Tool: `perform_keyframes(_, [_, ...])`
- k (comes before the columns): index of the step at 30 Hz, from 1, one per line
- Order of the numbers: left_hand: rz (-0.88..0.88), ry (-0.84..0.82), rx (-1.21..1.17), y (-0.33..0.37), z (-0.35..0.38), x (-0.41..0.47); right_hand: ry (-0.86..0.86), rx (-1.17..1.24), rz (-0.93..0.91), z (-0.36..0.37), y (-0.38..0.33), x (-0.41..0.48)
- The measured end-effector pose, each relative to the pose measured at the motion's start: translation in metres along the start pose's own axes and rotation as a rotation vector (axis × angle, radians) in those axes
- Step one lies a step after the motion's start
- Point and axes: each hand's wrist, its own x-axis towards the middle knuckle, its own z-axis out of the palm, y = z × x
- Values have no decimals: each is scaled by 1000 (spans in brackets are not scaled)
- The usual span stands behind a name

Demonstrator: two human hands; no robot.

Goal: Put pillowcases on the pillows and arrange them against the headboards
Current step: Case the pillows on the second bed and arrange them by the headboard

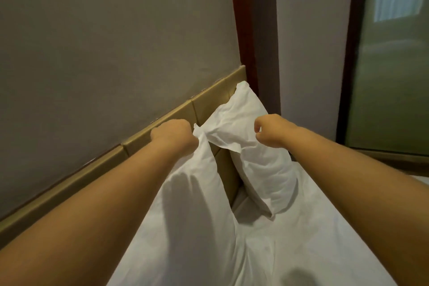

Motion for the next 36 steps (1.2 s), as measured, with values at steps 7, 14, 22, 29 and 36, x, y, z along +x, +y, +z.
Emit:
perform_keyframes(7, [122,5,149,45,48,113,-114,71,32,76,46,97])
perform_keyframes(14, [439,42,646,82,128,177,-173,92,155,172,59,154])
perform_keyframes(22, [677,48,1007,103,203,189,-273,73,216,224,65,175])
perform_keyframes(29, [585,73,1108,98,208,192,-275,237,51,214,55,172])
perform_keyframes(36, [450,12,1092,81,171,193,-333,187,-4,199,37,161])
